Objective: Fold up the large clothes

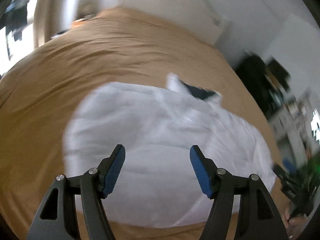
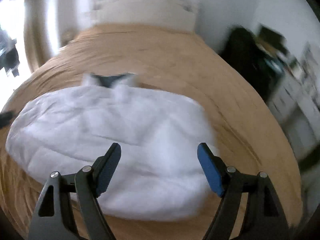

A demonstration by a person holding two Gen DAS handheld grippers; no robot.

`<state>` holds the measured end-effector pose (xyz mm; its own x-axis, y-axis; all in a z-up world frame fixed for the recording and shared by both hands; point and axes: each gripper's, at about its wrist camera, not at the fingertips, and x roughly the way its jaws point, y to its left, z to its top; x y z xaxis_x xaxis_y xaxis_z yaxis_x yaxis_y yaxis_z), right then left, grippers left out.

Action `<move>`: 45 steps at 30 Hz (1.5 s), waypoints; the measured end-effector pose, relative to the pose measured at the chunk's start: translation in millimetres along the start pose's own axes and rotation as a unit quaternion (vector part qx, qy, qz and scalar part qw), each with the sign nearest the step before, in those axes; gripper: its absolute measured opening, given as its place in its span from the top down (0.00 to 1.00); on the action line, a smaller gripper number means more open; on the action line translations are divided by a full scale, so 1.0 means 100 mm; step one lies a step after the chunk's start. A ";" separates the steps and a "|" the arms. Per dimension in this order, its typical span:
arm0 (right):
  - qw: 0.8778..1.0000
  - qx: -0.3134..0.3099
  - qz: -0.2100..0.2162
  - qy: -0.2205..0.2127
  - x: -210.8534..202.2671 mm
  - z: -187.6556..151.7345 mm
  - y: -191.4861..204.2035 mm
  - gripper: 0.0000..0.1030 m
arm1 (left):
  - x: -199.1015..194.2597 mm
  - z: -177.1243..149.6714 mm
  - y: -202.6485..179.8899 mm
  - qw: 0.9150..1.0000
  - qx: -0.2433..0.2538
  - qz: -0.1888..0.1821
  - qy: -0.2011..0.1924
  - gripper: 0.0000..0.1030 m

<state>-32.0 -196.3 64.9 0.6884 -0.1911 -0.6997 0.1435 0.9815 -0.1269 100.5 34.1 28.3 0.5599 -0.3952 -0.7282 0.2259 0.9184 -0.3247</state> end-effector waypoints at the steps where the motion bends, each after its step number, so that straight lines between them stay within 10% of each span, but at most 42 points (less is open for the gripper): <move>1: 1.000 -0.014 0.010 -0.004 0.06 -0.02 0.19 0.24 | 0.07 -0.04 -0.10 1.000 0.011 -0.006 0.007 0.34; 16: 0.994 0.003 0.070 0.083 0.86 -0.39 0.42 0.24 | 0.73 -0.37 -0.15 0.994 0.095 0.054 0.012 0.25; 30: 0.985 0.002 -0.001 0.170 2.04 0.62 0.19 0.24 | 0.81 -0.30 -0.16 0.994 0.092 0.060 0.025 0.17; 36: 0.981 0.006 -0.002 0.195 2.39 0.69 0.13 0.22 | 0.82 0.21 -0.16 0.998 0.024 0.022 0.049 0.19; 45: 0.982 0.009 0.000 0.188 2.33 0.66 0.08 0.22 | 2.03 1.03 0.18 0.985 0.017 0.117 0.127 0.08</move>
<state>176.7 -234.2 -53.1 0.3774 -0.1692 -0.9105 0.1587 0.9804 -0.1164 300.5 -27.7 -62.7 0.3825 -0.1600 -0.9100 0.1436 0.9832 -0.1126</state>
